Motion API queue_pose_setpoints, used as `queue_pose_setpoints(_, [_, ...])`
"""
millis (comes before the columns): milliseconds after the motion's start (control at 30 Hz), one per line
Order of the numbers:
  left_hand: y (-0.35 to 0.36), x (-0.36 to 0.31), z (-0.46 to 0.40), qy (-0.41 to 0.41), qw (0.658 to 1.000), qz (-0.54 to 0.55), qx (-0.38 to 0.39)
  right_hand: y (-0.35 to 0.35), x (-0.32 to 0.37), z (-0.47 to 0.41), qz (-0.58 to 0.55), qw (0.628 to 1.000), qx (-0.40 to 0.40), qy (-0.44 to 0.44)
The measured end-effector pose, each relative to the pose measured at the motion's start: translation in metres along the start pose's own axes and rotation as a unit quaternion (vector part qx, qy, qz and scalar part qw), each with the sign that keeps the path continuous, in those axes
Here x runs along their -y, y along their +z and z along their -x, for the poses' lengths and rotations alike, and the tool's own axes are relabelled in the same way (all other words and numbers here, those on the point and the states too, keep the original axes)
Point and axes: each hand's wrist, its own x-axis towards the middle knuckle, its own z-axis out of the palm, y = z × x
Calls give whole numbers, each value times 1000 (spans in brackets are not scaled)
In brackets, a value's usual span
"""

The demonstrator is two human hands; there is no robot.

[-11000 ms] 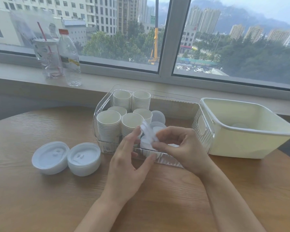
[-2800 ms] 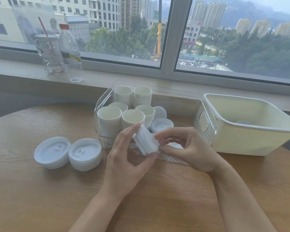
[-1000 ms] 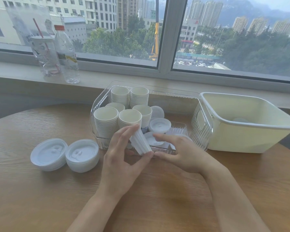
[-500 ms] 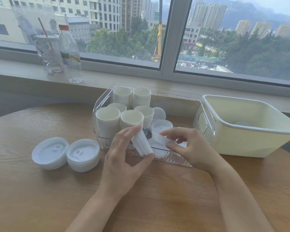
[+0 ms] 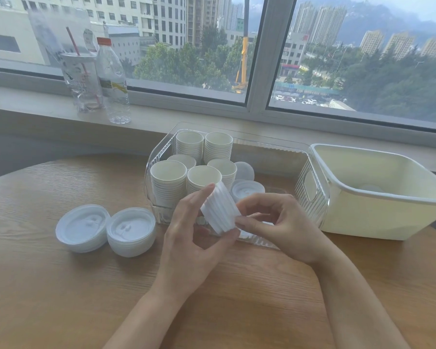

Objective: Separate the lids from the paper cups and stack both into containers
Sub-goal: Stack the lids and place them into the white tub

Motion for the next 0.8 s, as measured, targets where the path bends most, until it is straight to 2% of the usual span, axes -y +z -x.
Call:
queue_pose_setpoints(267, [-3,-7,-2,37,999,0,27,-4,-1,1,45,997,66,14])
queue_pose_setpoints(400, [-3,-11,-2,36,998,5,47,-8,-2,2,73,997,12,10])
queue_pose_setpoints(500, [-1,-12,-1,51,997,-5,61,-11,-1,2,70,996,47,36])
queue_pose_setpoints(667, [-1,-12,0,-1,996,41,79,-21,2,8,31,995,83,43])
queue_pose_setpoints(800, [-2,-13,0,4,995,31,92,-25,1,9,22,994,94,48])
